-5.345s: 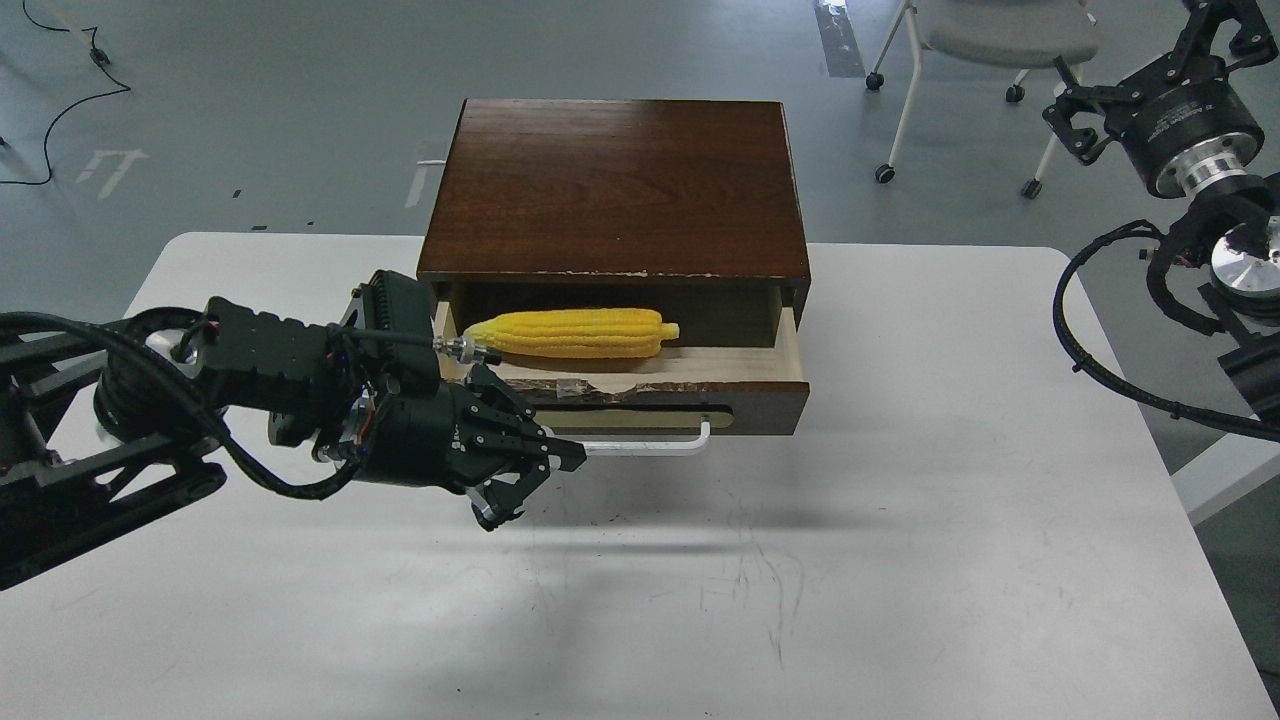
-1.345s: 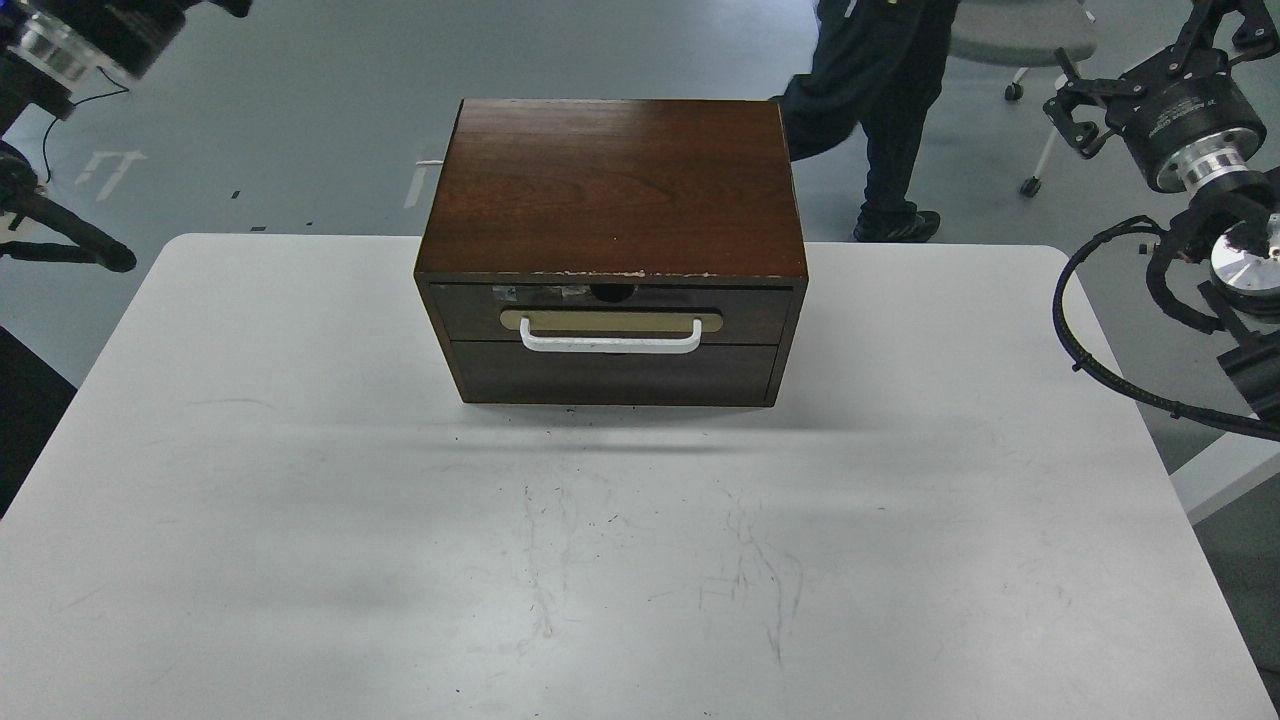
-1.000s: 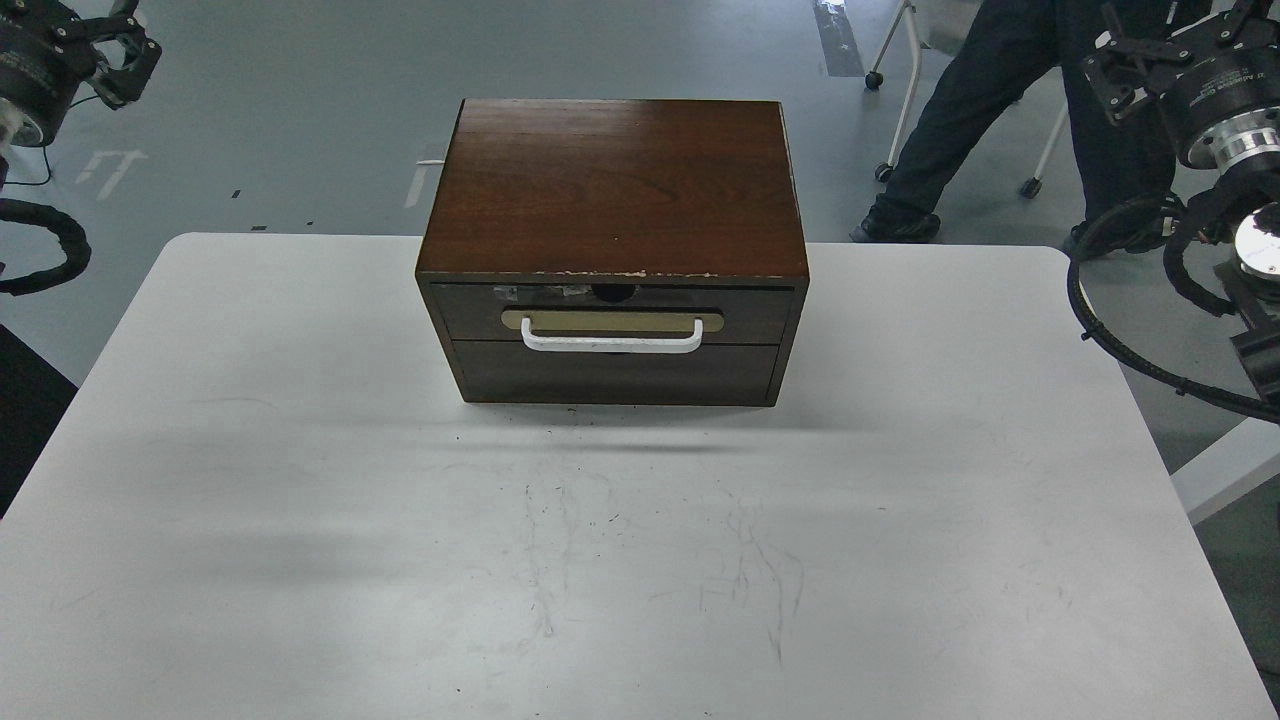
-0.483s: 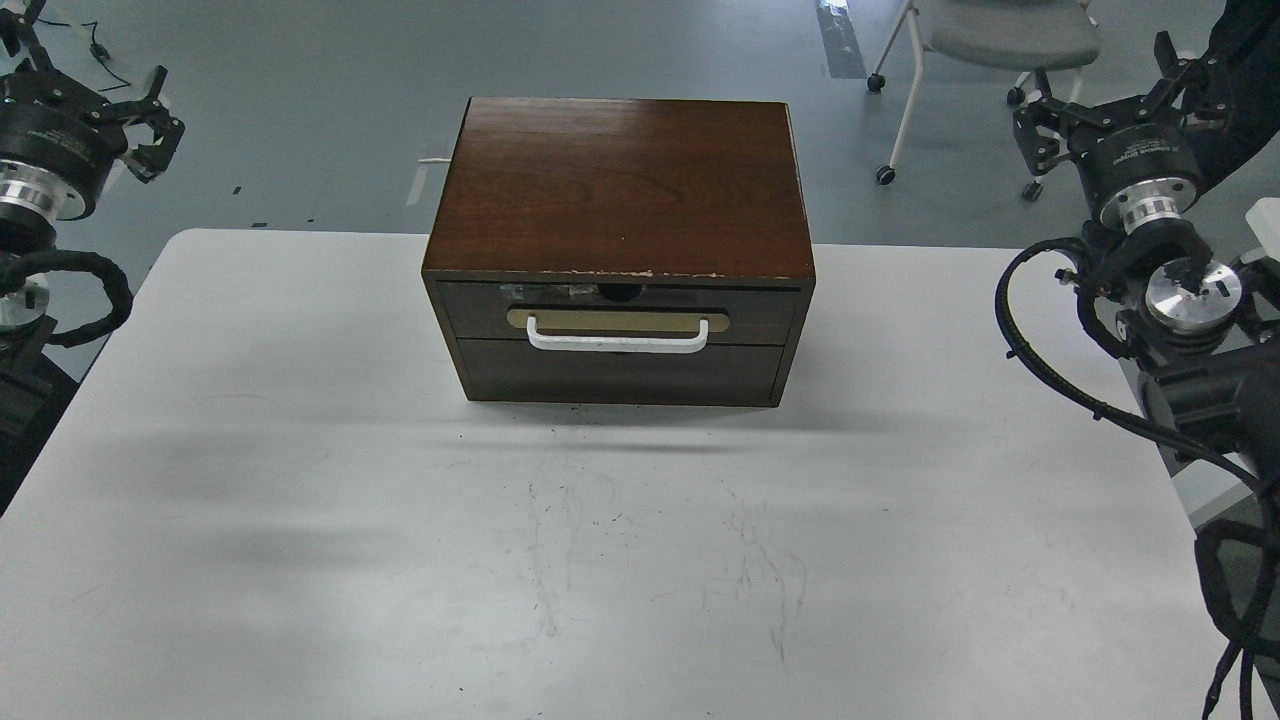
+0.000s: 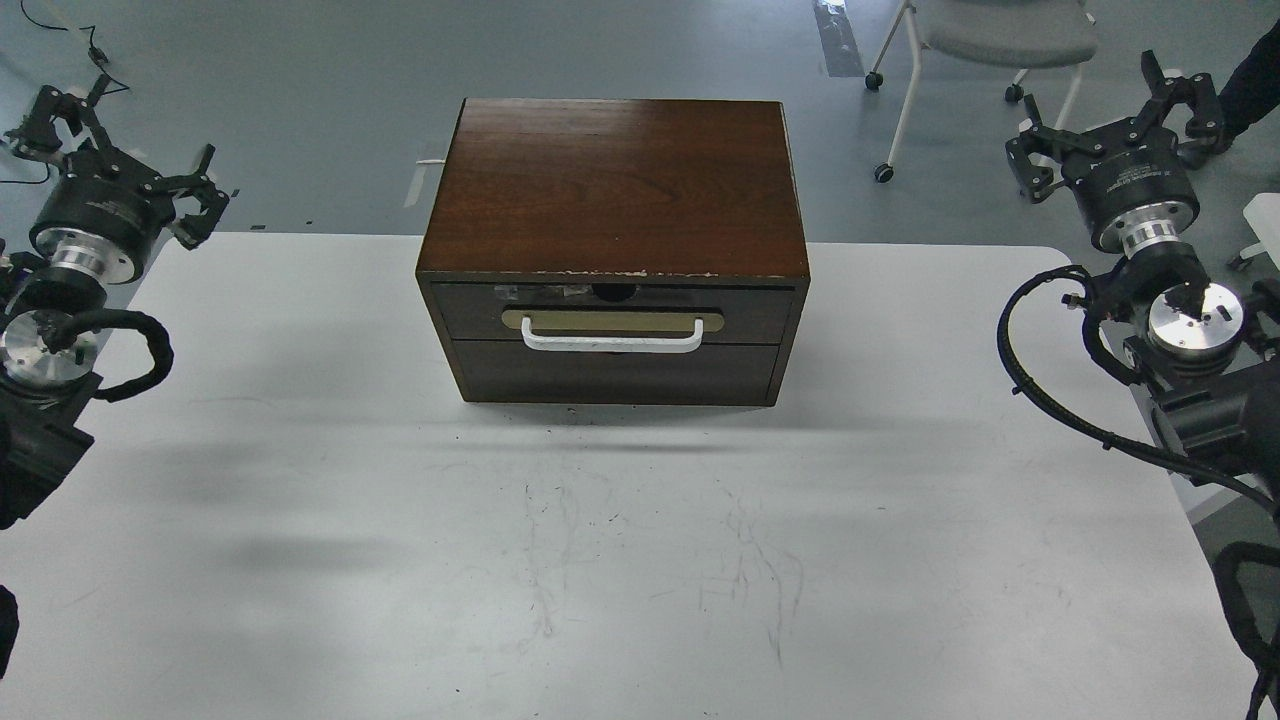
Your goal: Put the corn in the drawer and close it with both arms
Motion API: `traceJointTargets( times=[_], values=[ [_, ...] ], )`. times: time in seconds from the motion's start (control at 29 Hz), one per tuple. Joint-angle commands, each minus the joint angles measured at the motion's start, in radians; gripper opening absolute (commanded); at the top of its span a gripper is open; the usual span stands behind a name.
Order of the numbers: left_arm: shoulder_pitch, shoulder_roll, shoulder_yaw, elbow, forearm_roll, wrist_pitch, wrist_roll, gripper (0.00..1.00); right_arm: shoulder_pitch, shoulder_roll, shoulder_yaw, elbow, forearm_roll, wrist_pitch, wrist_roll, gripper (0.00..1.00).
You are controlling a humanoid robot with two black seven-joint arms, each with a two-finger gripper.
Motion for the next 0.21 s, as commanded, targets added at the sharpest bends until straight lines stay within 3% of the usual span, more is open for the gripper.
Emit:
traceJointTargets(
  times=[0.0, 0.17],
  values=[
    [0.007, -0.011, -0.001, 0.0, 0.0, 0.0, -0.003, 0.97, -0.01, 0.003, -0.008, -0.001, 0.0, 0.0, 0.0, 1.0],
    [0.008, -0.011, -0.001, 0.0, 0.0, 0.0, -0.006, 0.97, -0.023, 0.005, -0.008, -0.001, 0.0, 0.0, 0.0, 1.0]
  ],
)
